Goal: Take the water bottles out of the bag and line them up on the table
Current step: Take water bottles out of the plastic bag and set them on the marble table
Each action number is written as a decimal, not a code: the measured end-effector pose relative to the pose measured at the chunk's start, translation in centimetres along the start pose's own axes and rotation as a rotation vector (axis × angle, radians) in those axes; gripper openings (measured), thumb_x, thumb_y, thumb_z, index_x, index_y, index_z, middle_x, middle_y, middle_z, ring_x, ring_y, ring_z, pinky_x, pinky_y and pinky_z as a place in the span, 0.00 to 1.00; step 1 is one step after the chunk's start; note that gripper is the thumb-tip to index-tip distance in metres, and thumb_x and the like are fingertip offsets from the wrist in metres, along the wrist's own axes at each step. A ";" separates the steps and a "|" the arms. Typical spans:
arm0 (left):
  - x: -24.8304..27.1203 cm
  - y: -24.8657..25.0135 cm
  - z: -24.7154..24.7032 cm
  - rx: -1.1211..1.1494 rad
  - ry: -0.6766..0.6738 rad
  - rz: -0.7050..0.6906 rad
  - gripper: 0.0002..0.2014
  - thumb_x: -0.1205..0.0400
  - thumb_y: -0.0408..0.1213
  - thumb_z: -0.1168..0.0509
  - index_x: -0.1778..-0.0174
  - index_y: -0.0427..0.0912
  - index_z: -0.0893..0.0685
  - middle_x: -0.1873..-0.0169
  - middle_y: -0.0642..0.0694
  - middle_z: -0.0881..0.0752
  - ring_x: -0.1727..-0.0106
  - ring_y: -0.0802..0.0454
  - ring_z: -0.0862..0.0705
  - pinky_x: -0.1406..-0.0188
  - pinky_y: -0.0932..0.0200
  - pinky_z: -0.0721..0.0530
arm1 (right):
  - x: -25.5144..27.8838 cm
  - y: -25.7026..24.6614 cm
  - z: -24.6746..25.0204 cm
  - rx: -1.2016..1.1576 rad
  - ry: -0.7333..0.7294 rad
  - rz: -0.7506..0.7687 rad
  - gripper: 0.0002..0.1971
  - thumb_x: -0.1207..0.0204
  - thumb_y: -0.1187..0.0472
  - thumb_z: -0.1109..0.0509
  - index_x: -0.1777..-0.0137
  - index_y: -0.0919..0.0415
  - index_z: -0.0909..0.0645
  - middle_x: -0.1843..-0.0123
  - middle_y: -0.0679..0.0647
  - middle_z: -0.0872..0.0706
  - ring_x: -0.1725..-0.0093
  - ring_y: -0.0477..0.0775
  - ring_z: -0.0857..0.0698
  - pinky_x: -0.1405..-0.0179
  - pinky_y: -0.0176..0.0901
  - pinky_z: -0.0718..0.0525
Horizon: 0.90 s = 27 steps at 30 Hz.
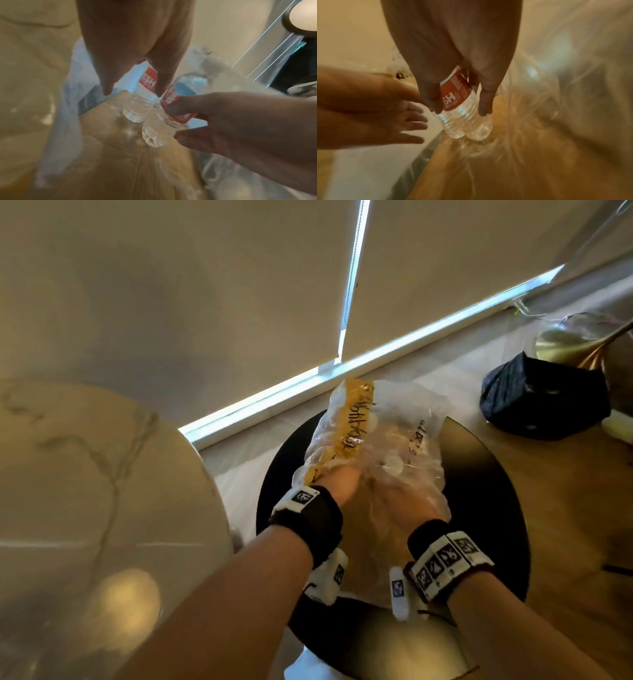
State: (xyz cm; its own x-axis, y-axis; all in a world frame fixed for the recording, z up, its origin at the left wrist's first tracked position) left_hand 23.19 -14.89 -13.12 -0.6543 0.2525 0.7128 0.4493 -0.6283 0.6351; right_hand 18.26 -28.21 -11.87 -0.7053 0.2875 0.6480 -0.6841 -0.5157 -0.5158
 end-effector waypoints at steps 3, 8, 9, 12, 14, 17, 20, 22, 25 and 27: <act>-1.1 0.0 1.4 0.074 0.164 0.003 0.13 0.11 0.46 0.37 0.56 0.44 0.14 0.59 0.48 0.15 0.58 0.52 0.18 0.59 0.63 0.21 | -0.1 1.3 -1.6 -0.023 -0.098 0.141 0.19 0.22 0.49 0.26 0.31 0.43 0.18 0.31 0.52 0.13 0.31 0.55 0.17 0.29 0.48 0.23; -1.4 -1.1 1.1 0.096 0.167 0.115 0.21 0.29 0.69 0.34 0.54 0.58 0.12 0.49 0.46 0.08 0.46 0.39 0.10 0.48 0.54 0.11 | 1.8 1.2 -1.9 -0.181 -0.319 0.168 0.17 0.32 0.55 0.16 0.42 0.53 0.09 0.54 0.44 0.05 0.55 0.34 0.09 0.47 0.31 0.13; -1.7 -1.3 1.1 0.062 0.168 0.114 0.24 0.35 0.72 0.33 0.55 0.58 0.12 0.50 0.46 0.07 0.49 0.40 0.08 0.47 0.47 0.08 | 2.5 0.6 -1.8 -0.170 -0.351 0.211 0.18 0.32 0.55 0.15 0.42 0.52 0.10 0.53 0.45 0.05 0.52 0.36 0.08 0.43 0.35 0.12; -1.8 -0.2 -0.6 0.061 -0.003 0.018 0.24 0.36 0.61 0.21 0.49 0.52 0.08 0.47 0.43 0.06 0.47 0.38 0.07 0.42 0.37 0.09 | 3.8 -0.1 -0.7 -0.174 -0.388 0.303 0.21 0.32 0.54 0.15 0.39 0.50 0.13 0.45 0.48 0.06 0.44 0.46 0.08 0.35 0.49 0.14; -0.6 0.9 -2.2 -0.069 -0.169 -0.007 0.21 0.25 0.48 0.24 0.37 0.44 0.11 0.38 0.41 0.10 0.36 0.38 0.12 0.30 0.44 0.16 | 3.7 -0.3 0.7 -0.212 -0.350 0.324 0.24 0.32 0.52 0.16 0.35 0.49 0.16 0.42 0.48 0.07 0.42 0.46 0.09 0.36 0.50 0.14; 1.0 1.1 -2.2 -0.199 -0.190 -0.091 0.29 0.40 0.52 0.20 0.40 0.60 0.14 0.46 0.55 0.08 0.45 0.48 0.10 0.39 0.42 0.12 | 4.5 -1.3 2.8 -0.302 -0.275 0.359 0.24 0.28 0.61 0.19 0.32 0.54 0.18 0.41 0.49 0.08 0.41 0.44 0.09 0.41 0.39 0.11; 2.5 0.3 -1.2 -0.190 -0.228 -0.202 0.33 0.43 0.49 0.16 0.40 0.59 0.15 0.46 0.56 0.08 0.43 0.52 0.10 0.35 0.41 0.13 | 5.6 -1.7 3.0 -0.330 -0.288 0.309 0.21 0.26 0.60 0.22 0.33 0.53 0.17 0.43 0.49 0.06 0.43 0.48 0.08 0.45 0.43 0.10; 5.8 1.7 -0.1 -0.142 -0.272 -0.266 0.28 0.32 0.39 0.17 0.36 0.51 0.15 0.42 0.52 0.08 0.40 0.50 0.10 0.30 0.40 0.16 | 6.4 -1.6 2.3 -0.355 -0.364 0.226 0.19 0.25 0.59 0.24 0.34 0.53 0.17 0.45 0.50 0.06 0.45 0.51 0.07 0.48 0.44 0.11; 10.1 3.0 1.0 0.027 -0.397 -0.353 0.27 0.24 0.25 0.22 0.28 0.40 0.19 0.35 0.47 0.11 0.33 0.51 0.13 0.22 0.48 0.21 | 7.9 -1.3 1.5 -0.393 -0.466 0.140 0.25 0.30 0.51 0.19 0.34 0.56 0.16 0.45 0.53 0.05 0.47 0.54 0.06 0.52 0.46 0.12; 12.2 3.3 1.8 0.093 -0.428 -0.397 0.27 0.22 0.21 0.25 0.27 0.37 0.21 0.35 0.44 0.12 0.33 0.53 0.14 0.21 0.53 0.23 | 8.9 -1.1 1.5 -0.426 -0.498 0.137 0.39 0.47 0.42 0.12 0.36 0.58 0.14 0.44 0.59 0.06 0.45 0.60 0.07 0.50 0.54 0.11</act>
State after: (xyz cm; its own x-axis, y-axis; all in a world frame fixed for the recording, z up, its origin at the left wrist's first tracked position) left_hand 17.78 -12.53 -1.73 -0.4885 0.7417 0.4596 0.2844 -0.3626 0.8875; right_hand 13.03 -26.29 -4.68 -0.6904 -0.2178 0.6898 -0.6805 -0.1279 -0.7215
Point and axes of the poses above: each hand's wrist, its own x-axis away from the middle knuckle, its own z-axis out of the back of the hand, y = z × x, the point moved 10 cm from there along -x, towards the middle knuckle
